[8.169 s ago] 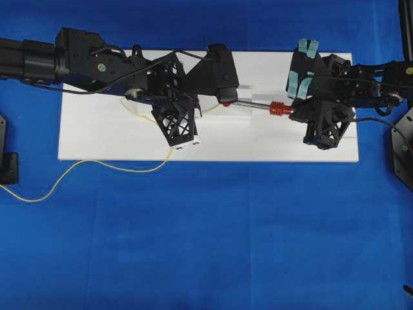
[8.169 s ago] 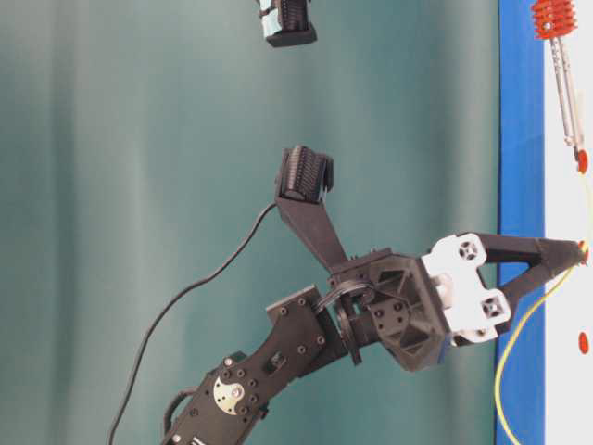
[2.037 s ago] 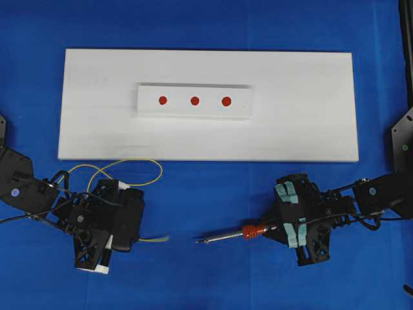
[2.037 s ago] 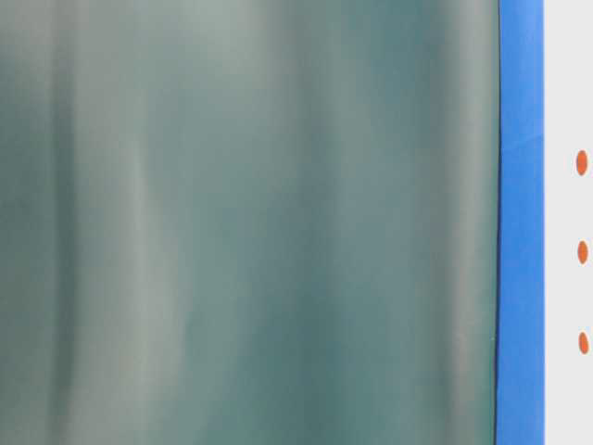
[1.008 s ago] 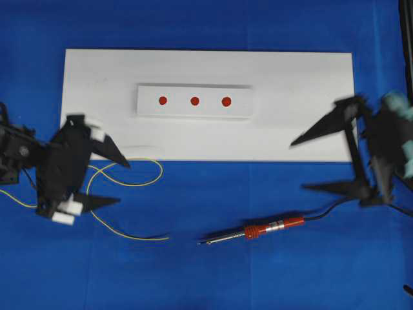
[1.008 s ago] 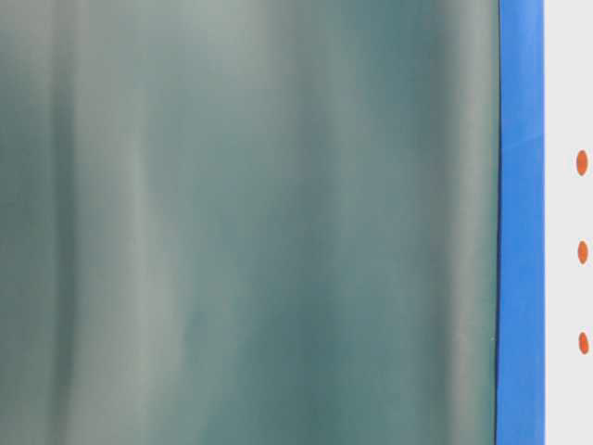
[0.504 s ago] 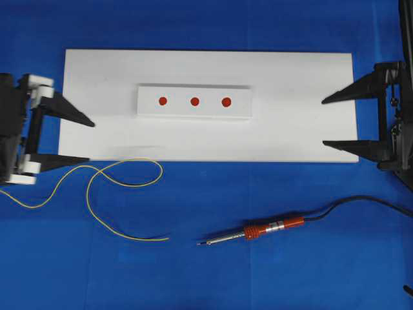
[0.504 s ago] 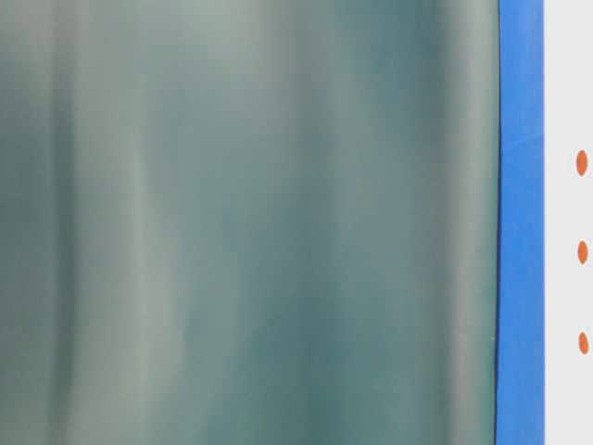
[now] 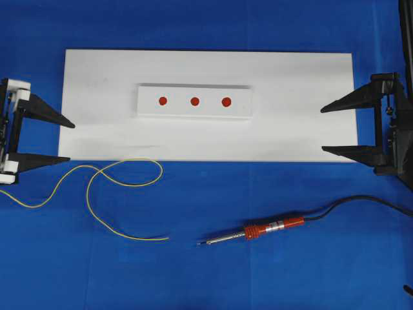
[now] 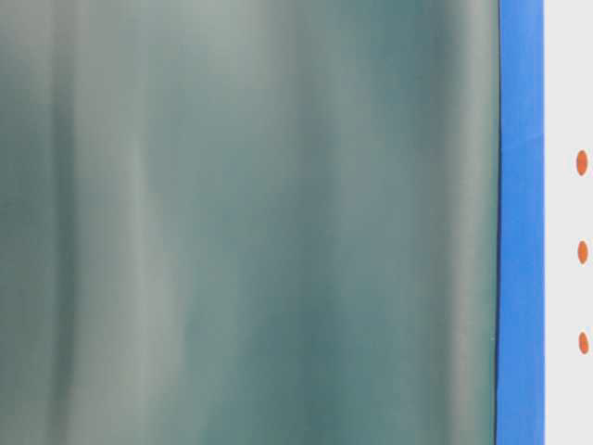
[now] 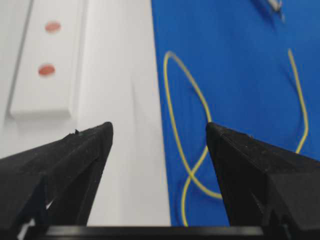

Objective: Touch the tip of the soldering iron to the tip of the solder at the mark.

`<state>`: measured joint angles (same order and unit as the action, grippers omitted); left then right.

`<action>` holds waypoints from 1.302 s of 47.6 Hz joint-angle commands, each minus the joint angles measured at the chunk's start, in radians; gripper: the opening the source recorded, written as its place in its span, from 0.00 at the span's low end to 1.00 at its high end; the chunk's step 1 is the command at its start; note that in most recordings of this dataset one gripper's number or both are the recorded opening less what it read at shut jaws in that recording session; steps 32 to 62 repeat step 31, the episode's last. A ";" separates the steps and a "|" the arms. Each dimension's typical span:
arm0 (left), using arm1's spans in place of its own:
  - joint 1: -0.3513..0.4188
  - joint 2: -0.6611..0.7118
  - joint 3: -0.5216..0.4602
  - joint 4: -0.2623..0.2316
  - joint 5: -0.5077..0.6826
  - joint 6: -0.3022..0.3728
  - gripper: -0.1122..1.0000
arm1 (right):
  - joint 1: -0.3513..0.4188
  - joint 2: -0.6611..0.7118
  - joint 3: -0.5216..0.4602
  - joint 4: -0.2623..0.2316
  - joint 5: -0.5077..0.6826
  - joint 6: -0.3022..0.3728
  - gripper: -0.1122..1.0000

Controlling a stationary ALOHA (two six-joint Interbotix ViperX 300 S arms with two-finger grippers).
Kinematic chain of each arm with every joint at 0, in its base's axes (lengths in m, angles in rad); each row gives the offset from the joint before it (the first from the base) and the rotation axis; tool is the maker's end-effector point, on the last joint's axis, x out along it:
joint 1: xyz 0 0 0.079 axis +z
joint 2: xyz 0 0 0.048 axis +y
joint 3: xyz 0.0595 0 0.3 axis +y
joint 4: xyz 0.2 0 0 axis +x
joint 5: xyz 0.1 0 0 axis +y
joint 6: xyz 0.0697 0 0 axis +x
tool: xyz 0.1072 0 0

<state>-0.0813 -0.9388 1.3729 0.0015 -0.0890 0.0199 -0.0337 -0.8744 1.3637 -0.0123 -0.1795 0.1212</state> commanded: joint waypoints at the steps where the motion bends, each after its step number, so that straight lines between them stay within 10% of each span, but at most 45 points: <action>1: 0.003 0.005 0.000 -0.002 -0.012 0.002 0.73 | -0.002 0.023 -0.008 0.008 -0.020 0.002 0.79; 62: 0.028 -0.002 0.000 -0.002 -0.018 0.002 0.73 | -0.002 0.025 -0.008 0.008 -0.017 0.002 0.75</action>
